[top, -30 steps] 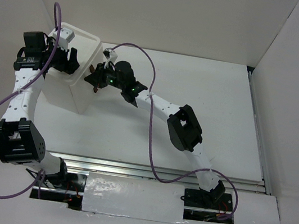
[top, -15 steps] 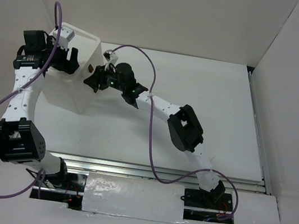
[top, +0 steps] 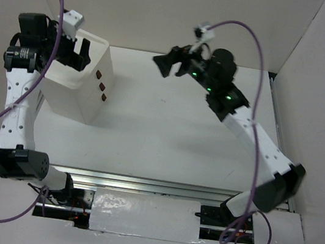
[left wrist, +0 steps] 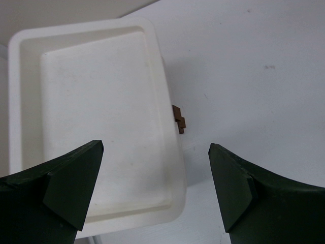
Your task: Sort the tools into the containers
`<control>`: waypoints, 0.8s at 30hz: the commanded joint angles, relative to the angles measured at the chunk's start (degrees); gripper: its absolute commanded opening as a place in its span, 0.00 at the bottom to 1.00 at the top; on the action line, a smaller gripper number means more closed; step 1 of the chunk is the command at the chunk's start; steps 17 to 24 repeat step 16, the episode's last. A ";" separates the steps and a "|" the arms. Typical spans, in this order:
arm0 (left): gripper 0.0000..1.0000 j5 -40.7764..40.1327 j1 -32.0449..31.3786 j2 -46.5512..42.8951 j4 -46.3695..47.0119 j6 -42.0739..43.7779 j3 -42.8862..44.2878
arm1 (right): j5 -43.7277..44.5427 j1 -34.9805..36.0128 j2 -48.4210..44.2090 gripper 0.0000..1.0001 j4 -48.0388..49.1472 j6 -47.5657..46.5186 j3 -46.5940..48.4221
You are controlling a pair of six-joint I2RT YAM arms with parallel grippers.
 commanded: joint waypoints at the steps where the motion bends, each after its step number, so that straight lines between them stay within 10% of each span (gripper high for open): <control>1: 0.99 -5.07 -3.90 -7.17 -2.20 -0.43 -7.36 | 4.50 -6.81 -10.56 1.00 -9.18 -7.67 -9.27; 13: 0.99 -18.72 -15.69 -37.51 6.07 3.17 -45.25 | 6.00 -31.45 -59.76 1.00 -17.36 -15.95 -51.45; 24: 0.99 -18.20 -15.86 -40.76 5.37 3.44 -48.16 | 5.39 -34.00 -66.64 1.00 -20.09 -14.89 -55.69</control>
